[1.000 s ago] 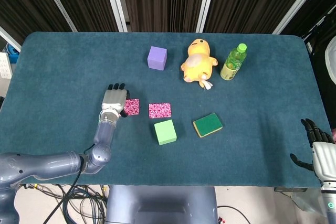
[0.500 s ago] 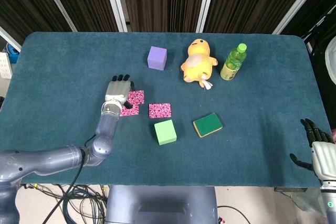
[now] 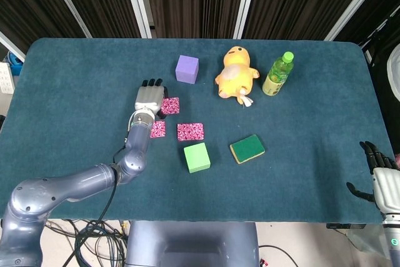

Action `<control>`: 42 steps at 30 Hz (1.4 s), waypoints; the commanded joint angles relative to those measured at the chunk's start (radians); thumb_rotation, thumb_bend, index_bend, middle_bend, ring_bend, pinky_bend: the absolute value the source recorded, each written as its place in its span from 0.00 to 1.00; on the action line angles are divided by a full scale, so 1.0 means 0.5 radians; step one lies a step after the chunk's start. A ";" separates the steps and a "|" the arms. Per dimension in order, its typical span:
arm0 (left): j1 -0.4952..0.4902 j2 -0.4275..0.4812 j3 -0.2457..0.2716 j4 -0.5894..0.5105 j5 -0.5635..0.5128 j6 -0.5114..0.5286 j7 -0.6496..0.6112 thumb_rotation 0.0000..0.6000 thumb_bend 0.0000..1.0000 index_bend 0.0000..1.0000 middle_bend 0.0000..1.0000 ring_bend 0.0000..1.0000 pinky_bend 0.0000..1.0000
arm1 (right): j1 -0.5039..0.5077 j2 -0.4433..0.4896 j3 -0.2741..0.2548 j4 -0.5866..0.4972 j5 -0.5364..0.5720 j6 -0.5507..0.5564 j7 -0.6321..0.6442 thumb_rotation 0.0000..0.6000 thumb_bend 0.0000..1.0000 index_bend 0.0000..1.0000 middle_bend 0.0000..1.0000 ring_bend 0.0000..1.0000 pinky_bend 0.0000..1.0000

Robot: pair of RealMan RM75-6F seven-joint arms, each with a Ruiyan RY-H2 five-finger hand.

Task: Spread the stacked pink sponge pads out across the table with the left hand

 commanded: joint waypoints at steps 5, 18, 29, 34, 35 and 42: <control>-0.022 -0.149 0.007 0.256 0.071 -0.143 -0.086 1.00 0.24 0.47 0.14 0.00 0.00 | -0.002 0.002 0.002 0.001 0.008 -0.002 0.001 1.00 0.19 0.00 0.07 0.16 0.22; -0.018 -0.218 0.021 0.368 0.086 -0.188 -0.081 1.00 0.22 0.41 0.12 0.00 0.00 | -0.005 0.004 0.004 -0.008 0.015 0.002 -0.008 1.00 0.19 0.00 0.08 0.16 0.22; -0.031 -0.223 0.015 0.374 0.000 -0.158 0.017 1.00 0.18 0.28 0.10 0.00 0.00 | -0.010 0.010 0.008 -0.011 0.017 0.012 0.002 1.00 0.19 0.00 0.08 0.16 0.22; -0.037 -0.192 -0.010 0.321 -0.010 -0.134 0.033 1.00 0.18 0.27 0.10 0.00 0.00 | -0.013 0.012 0.010 -0.013 0.017 0.017 0.005 1.00 0.19 0.00 0.08 0.16 0.22; -0.037 -0.172 -0.026 0.291 -0.002 -0.125 0.020 1.00 0.18 0.28 0.10 0.00 0.00 | -0.013 0.012 0.010 -0.013 0.017 0.017 0.007 1.00 0.19 0.00 0.08 0.16 0.22; 0.041 0.125 -0.066 -0.133 0.216 -0.026 -0.095 1.00 0.18 0.29 0.10 0.00 0.00 | -0.013 0.012 0.007 -0.011 0.008 0.018 0.010 1.00 0.19 0.00 0.08 0.16 0.22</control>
